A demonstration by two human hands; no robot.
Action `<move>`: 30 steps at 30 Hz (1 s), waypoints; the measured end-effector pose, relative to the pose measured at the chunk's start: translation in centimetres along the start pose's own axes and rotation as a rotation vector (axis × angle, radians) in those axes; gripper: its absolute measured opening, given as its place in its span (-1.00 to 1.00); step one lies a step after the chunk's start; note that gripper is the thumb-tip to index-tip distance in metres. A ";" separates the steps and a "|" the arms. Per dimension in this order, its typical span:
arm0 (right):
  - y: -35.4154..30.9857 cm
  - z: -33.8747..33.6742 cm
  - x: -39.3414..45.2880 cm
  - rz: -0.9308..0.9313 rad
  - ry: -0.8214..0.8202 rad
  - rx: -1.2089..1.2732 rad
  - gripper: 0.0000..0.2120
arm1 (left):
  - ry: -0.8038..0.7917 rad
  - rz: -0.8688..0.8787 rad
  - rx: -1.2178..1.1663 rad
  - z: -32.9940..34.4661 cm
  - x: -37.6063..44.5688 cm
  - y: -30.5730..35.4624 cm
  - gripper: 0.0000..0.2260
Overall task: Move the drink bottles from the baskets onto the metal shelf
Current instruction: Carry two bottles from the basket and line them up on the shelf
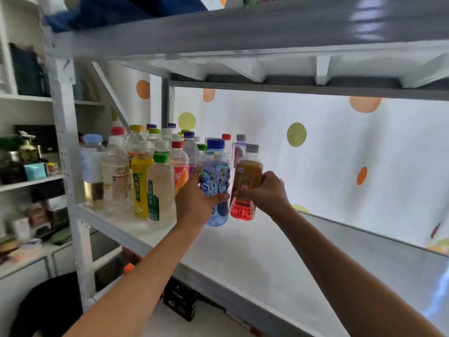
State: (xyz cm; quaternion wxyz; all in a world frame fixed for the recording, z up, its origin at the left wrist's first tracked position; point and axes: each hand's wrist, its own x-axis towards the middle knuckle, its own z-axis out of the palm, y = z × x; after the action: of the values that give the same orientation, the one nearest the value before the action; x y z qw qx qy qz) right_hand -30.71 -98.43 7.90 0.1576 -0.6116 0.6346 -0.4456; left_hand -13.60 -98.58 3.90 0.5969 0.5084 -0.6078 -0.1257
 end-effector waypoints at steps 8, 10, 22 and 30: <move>3.9 5.0 6.2 0.012 -0.061 -0.094 -0.33 | 0.074 -0.057 0.175 4.3 3.1 -2.5 -0.34; 4.2 5.7 7.4 0.009 -0.049 -0.108 -0.31 | 0.091 -0.061 0.224 5.0 4.1 -3.1 -0.32; 4.5 8.3 9.6 -0.024 -0.027 -0.128 -0.30 | 0.046 -0.026 0.688 5.4 5.7 -2.8 -0.35; 3.5 8.9 9.1 -0.031 -0.015 -0.122 -0.29 | -0.030 -0.001 0.773 5.9 5.5 -3.2 -0.26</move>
State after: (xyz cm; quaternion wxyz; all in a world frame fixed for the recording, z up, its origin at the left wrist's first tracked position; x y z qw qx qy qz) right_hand -28.14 -110.58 3.45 0.1176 -0.6331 0.6498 -0.4039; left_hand -15.90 -106.91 3.27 0.3523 0.6942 -0.6189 0.1048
